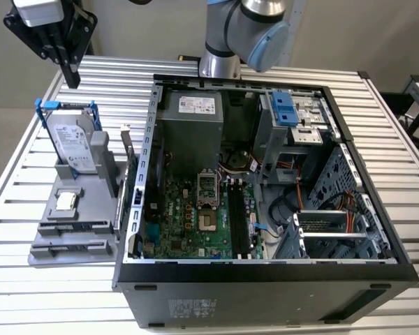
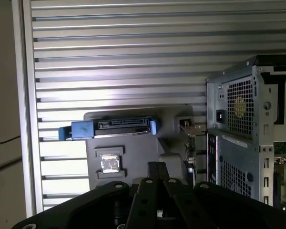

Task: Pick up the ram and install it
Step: 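Reach for the ram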

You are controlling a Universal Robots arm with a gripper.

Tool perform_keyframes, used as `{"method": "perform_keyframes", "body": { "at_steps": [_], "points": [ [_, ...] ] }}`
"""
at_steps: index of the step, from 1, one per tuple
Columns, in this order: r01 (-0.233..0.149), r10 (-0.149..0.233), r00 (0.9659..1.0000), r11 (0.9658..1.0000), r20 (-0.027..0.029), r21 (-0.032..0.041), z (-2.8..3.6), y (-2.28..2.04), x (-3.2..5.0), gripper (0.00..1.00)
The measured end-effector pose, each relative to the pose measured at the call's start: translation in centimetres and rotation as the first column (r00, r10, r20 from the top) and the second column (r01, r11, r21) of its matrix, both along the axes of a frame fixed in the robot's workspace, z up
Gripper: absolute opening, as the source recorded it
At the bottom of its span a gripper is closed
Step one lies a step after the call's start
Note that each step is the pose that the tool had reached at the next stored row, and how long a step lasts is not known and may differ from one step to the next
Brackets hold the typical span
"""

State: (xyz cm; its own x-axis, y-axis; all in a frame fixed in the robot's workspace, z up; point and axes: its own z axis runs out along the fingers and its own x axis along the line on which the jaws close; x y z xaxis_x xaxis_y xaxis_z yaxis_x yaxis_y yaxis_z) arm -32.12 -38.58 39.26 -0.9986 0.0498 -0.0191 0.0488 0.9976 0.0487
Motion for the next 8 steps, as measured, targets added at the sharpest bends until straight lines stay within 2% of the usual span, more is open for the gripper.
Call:
{"method": "perform_keyframes", "body": {
  "at_steps": [8],
  "points": [
    [-0.016,0.016,0.9999,0.9999,0.0001,0.0000,-0.01,0.08,-1.46,0.00]
  ]
}}
